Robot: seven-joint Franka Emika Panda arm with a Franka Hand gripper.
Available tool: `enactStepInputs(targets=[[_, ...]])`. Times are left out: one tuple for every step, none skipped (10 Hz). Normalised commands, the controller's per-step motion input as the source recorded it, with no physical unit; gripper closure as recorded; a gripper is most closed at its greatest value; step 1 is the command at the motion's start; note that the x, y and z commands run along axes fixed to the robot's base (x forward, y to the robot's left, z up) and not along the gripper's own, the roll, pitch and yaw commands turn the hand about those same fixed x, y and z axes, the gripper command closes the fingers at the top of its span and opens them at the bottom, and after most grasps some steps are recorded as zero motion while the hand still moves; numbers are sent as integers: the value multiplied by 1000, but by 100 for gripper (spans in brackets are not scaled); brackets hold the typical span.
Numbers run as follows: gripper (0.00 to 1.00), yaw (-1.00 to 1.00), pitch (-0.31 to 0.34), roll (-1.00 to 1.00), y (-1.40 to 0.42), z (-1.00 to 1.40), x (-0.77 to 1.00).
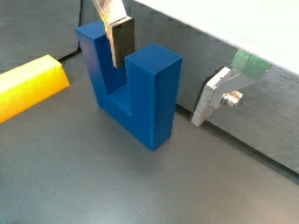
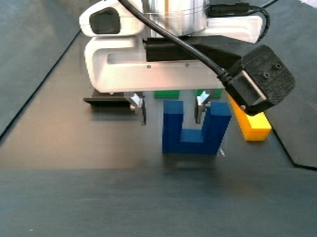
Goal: Pick up the blue object. Move up. Move to above the board. Insert the blue object.
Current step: Pick up the blue object.
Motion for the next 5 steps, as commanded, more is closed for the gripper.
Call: enactStepInputs(targets=[[100, 0, 0, 0, 0, 0, 0], [100, 0, 0, 0, 0, 0, 0], [100, 0, 0, 0, 0, 0, 0], [100, 0, 0, 0, 0, 0, 0], [100, 0, 0, 0, 0, 0, 0]])
